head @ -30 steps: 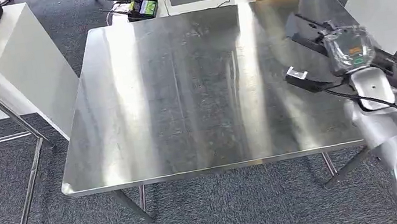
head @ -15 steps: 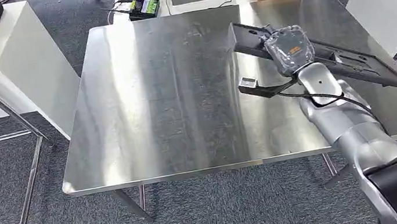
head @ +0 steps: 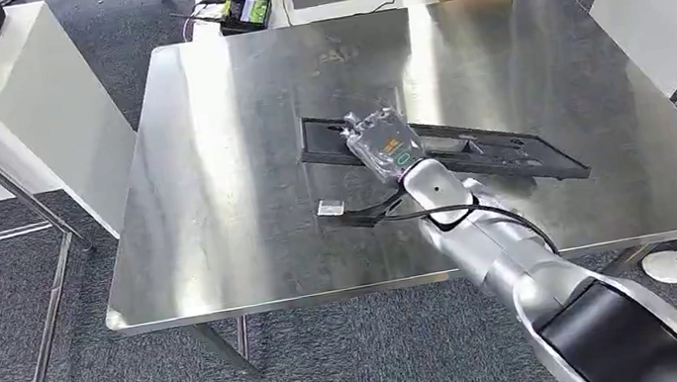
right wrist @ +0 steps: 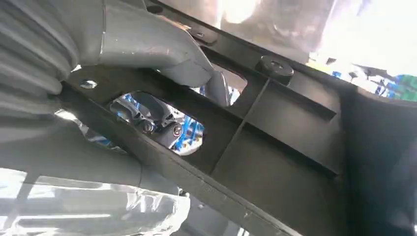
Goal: Take the parts from the cabinet and place them on the table.
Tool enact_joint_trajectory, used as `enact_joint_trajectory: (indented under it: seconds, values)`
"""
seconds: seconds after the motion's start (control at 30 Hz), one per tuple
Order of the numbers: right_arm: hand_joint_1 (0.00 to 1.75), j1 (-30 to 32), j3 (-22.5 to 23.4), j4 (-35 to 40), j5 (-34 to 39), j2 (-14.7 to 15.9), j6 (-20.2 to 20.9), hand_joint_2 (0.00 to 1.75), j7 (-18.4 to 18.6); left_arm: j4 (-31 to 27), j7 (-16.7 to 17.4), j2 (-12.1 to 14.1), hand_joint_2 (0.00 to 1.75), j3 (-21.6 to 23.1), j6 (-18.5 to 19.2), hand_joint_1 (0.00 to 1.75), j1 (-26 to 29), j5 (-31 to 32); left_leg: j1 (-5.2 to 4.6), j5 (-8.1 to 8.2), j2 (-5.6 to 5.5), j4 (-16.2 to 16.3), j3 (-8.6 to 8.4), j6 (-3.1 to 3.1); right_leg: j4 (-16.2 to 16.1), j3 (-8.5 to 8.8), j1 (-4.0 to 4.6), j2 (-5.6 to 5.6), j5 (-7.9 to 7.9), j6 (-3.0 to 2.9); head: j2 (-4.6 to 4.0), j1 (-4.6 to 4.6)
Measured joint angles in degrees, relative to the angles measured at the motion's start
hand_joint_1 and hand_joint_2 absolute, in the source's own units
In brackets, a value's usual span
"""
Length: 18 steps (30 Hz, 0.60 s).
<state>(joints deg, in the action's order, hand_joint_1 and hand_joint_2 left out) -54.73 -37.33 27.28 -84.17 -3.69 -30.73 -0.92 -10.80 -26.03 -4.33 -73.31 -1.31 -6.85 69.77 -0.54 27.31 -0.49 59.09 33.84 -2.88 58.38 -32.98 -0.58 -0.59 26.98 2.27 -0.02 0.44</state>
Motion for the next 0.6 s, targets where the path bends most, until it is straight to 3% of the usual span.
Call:
enact_joint_trajectory:
  seconds: [0.6]
  values:
    - [1.75, 1.50, -0.35, -1.48, -1.59, -3.06, 1.70, 1.75, 1.95, 0.00, -1.20, 0.46, 1.75, -0.07, 0.07, 0.00, -0.18, -1.49, -0.08, 0.00, 0.02, 0.01, 0.00, 0.00, -0.01, -0.01, -0.01, 0.01, -0.01, 0.01, 0.00, 0.00]
